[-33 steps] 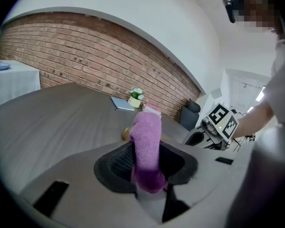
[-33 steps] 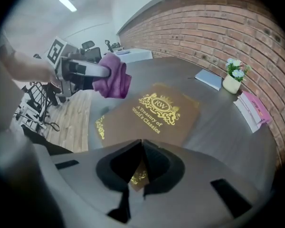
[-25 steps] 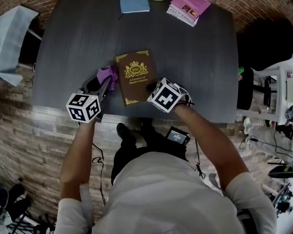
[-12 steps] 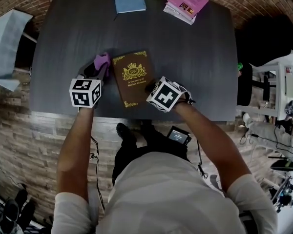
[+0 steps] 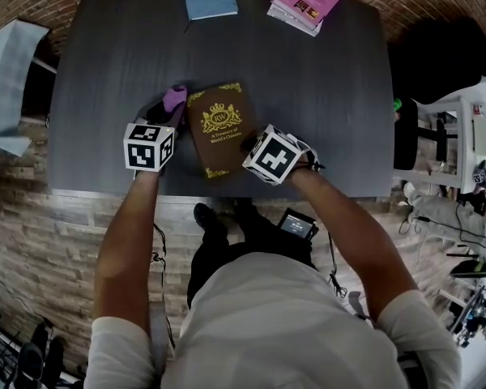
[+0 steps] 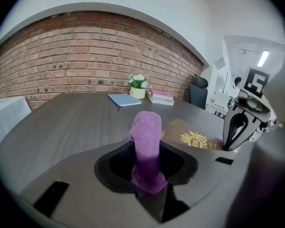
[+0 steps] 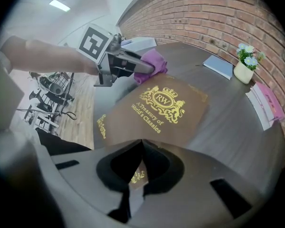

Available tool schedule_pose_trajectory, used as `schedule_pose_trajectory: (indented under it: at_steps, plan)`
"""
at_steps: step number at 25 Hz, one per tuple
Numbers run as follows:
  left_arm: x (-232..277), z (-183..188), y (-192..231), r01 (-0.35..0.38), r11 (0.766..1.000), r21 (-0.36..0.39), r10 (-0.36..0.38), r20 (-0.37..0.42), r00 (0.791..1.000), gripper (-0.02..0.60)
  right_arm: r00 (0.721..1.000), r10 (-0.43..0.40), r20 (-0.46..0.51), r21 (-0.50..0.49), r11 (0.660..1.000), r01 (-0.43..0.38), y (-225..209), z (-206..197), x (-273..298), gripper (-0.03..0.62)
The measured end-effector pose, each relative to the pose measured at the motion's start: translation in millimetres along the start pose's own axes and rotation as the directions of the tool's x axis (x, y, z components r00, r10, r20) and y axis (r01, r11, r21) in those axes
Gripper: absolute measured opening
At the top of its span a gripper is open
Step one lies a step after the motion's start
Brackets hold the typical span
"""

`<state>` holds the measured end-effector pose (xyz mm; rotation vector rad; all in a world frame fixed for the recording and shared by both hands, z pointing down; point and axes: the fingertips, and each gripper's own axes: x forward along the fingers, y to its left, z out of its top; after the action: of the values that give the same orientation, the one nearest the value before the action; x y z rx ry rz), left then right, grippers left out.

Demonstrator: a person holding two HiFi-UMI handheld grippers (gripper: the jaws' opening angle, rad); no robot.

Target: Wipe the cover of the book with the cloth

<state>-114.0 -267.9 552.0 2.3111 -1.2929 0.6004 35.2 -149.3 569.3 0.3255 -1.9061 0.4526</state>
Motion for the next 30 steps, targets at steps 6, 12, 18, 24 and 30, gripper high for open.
schedule_pose_trajectory:
  at_steps: [6, 12, 18, 24, 30]
  plan:
    - [-3.0, -8.7, -9.8, 0.027, 0.999, -0.028, -0.027, 0.002, 1.000, 0.124, 1.000, -0.009, 0.001, 0.000, 1.000, 0.009, -0.3, -0.6, -0.4, 0.015]
    - [-12.1, -19.7, -23.7, 0.062, 0.997, -0.054, -0.062, -0.002, 0.998, 0.123, 1.000, -0.009, 0.006, -0.004, 1.000, 0.009, 0.0, -0.1, -1.1, 0.015]
    - [-20.7, -29.3, -37.0, 0.083, 0.994, -0.071, -0.083, 0.001, 0.997, 0.121, 1.000, -0.005, 0.009, -0.010, 1.000, 0.005, -0.1, 0.0, -0.2, 0.015]
    - [-28.5, -37.8, -49.1, 0.101, 0.992, -0.077, -0.102, -0.004, 0.995, 0.121, 1.000, -0.009, 0.012, -0.007, 1.000, 0.009, 0.0, -0.4, -0.2, 0.015]
    - [-35.9, -44.0, -58.8, 0.112, 0.990, -0.091, -0.113, -0.006, 0.994, 0.121, 1.000, -0.009, 0.019, 0.001, 1.000, 0.009, -0.7, 0.7, -0.8, 0.015]
